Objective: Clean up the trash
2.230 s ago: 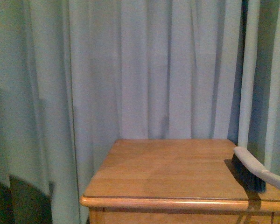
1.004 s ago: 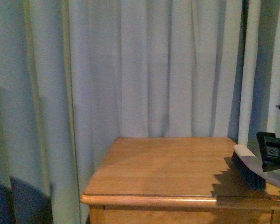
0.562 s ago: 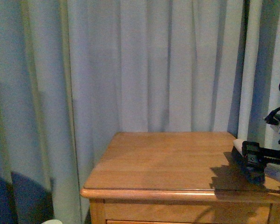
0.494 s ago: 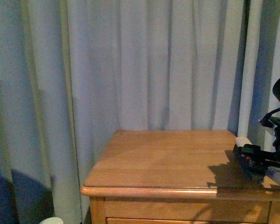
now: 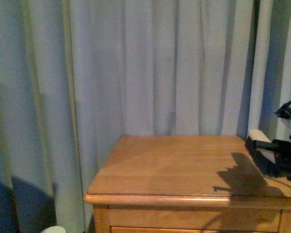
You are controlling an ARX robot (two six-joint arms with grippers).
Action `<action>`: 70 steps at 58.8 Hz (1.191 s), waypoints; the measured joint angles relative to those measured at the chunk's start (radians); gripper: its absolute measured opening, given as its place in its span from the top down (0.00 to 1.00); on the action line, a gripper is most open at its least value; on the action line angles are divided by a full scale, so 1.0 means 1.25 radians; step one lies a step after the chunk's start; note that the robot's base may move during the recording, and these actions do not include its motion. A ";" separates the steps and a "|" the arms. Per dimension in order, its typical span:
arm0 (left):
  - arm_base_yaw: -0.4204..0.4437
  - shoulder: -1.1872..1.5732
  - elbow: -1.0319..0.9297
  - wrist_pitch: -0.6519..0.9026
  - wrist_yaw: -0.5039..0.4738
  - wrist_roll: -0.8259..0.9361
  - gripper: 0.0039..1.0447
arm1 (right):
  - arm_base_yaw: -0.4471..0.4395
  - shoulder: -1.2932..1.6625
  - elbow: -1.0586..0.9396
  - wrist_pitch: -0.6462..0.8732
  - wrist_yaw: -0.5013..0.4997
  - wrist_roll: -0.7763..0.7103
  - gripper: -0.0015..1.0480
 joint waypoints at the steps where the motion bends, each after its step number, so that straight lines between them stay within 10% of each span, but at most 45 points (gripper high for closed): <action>1: 0.000 0.000 0.000 0.000 0.000 0.000 0.74 | 0.002 -0.021 -0.019 0.029 0.004 -0.008 0.81; 21: 0.000 0.000 0.000 0.000 0.000 0.000 0.74 | 0.010 -0.539 -0.440 0.358 0.070 -0.131 0.81; 70: 0.000 0.000 0.000 0.000 0.001 0.000 0.74 | -0.011 -0.950 -0.611 0.341 0.135 -0.135 0.81</action>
